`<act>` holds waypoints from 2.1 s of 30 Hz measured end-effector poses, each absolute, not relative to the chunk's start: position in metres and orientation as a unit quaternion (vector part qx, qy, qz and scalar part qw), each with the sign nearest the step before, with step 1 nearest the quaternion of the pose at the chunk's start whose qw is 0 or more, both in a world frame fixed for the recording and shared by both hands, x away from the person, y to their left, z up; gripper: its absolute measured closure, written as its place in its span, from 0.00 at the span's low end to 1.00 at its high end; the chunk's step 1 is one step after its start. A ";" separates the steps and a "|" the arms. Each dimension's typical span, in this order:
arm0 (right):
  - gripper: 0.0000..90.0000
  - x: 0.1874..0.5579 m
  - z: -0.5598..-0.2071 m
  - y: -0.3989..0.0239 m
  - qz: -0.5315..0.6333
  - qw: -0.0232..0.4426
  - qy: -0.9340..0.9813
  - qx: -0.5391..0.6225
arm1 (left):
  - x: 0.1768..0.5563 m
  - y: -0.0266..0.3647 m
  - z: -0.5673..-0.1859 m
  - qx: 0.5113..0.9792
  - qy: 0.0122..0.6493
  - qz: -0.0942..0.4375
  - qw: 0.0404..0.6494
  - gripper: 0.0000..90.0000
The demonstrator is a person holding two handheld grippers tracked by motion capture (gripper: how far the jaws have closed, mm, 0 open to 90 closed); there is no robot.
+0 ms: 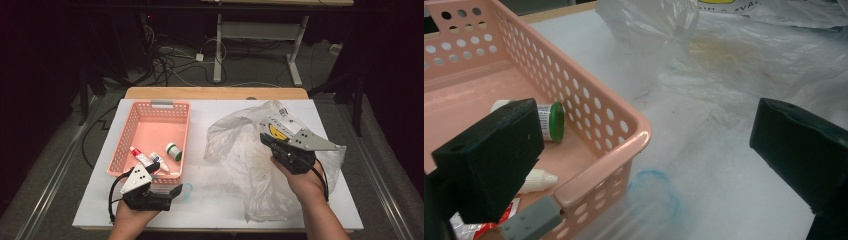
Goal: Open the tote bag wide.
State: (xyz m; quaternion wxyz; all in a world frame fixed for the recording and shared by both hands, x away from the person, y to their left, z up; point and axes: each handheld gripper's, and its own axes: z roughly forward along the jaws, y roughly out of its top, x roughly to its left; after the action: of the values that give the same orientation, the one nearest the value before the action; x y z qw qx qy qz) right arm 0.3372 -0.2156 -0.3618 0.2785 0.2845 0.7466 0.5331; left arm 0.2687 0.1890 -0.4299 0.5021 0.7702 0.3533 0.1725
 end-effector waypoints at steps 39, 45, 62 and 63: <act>1.00 0.340 -0.374 -0.226 0.551 0.265 0.735 0.294 | 0.283 0.245 -0.426 0.739 0.420 0.195 0.489 0.00; 1.00 0.339 -0.374 -0.227 0.551 0.265 0.734 0.296 | 0.286 0.258 -0.427 0.731 0.436 0.201 0.485 0.00; 1.00 0.338 -0.373 -0.228 0.553 0.266 0.733 0.295 | 0.291 0.272 -0.424 0.724 0.445 0.193 0.490 0.23; 1.00 0.338 -0.373 -0.229 0.553 0.265 0.732 0.296 | 0.293 0.273 -0.423 0.723 0.448 0.189 0.490 0.23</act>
State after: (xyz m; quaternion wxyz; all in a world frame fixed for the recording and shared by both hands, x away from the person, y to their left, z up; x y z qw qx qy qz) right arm 0.3379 -0.2287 -0.3727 0.2652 0.2959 0.7322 0.5531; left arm 0.2929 0.2726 -0.4227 0.4903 0.7233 0.4480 0.1891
